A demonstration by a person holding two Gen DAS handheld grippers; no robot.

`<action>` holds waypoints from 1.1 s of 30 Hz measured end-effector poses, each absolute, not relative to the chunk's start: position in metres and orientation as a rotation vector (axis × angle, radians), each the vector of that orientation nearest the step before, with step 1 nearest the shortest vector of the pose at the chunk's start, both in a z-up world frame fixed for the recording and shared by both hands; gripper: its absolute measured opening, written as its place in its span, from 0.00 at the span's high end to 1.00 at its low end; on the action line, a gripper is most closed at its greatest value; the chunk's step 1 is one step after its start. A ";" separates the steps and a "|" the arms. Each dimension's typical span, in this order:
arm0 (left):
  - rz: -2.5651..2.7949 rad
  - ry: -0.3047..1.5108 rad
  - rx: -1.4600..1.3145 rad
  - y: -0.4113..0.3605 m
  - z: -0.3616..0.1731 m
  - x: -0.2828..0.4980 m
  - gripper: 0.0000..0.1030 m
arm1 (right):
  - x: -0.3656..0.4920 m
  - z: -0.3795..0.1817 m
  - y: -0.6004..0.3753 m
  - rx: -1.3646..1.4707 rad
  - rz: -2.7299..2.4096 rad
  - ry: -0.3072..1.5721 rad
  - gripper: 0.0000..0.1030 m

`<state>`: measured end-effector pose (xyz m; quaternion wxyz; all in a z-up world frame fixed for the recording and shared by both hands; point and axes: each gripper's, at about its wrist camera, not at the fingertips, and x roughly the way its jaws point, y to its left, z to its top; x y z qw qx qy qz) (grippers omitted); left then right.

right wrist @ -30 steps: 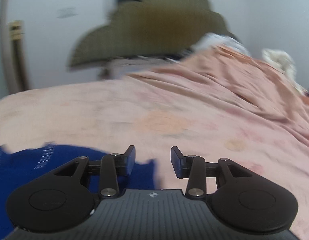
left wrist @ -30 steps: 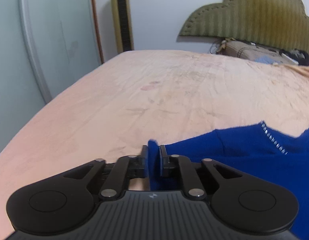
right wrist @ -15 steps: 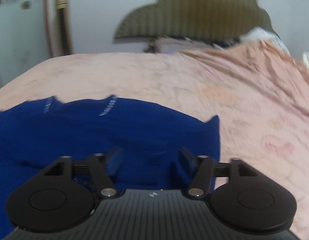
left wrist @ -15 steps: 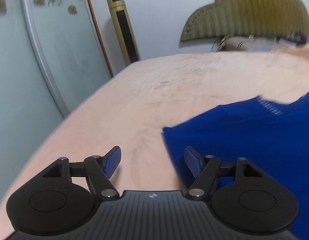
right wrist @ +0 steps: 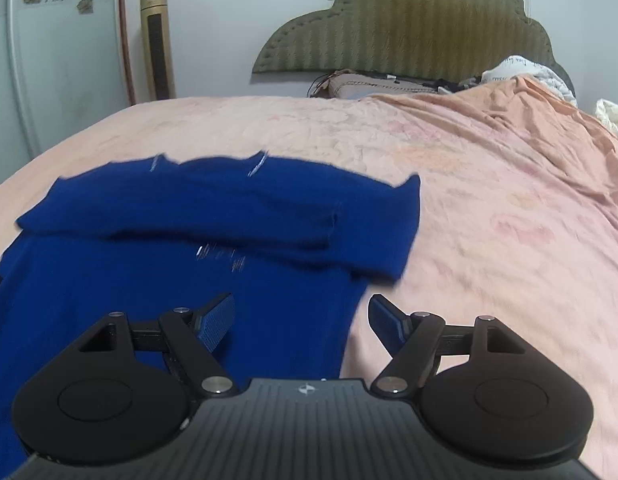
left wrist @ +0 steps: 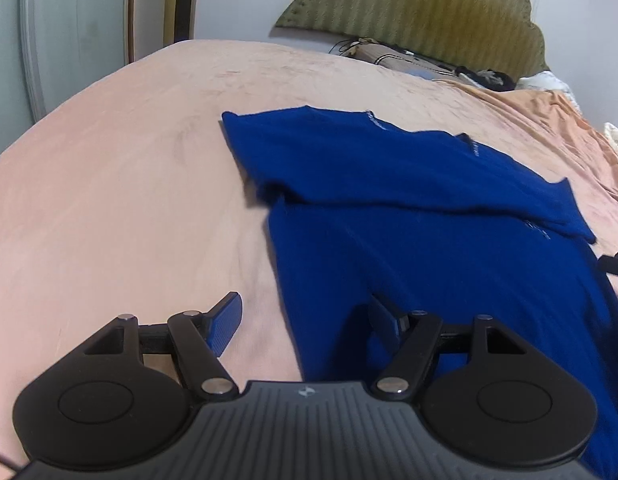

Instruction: Fold small clothes

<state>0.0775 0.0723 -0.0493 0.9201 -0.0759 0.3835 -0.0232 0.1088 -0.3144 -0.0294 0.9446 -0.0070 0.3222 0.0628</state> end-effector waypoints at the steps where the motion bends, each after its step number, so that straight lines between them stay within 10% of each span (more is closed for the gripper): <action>1: -0.052 0.785 -0.150 0.071 -0.050 0.071 0.32 | 0.099 -0.030 -0.316 -0.006 0.132 0.661 0.25; 13: -0.202 0.822 -0.188 0.063 -0.052 0.043 0.20 | 0.009 -0.058 -0.338 0.104 0.140 0.745 0.22; 16: -0.249 0.839 -0.213 0.058 -0.051 0.043 0.23 | 0.002 -0.059 -0.322 0.047 0.189 0.743 0.38; 20: -0.321 0.877 -0.248 0.053 -0.054 0.040 0.91 | 0.002 -0.057 -0.303 -0.017 0.237 0.743 0.89; 33: -0.219 0.689 -0.188 0.052 -0.015 0.087 0.92 | 0.055 -0.013 -0.316 0.108 0.181 0.576 0.89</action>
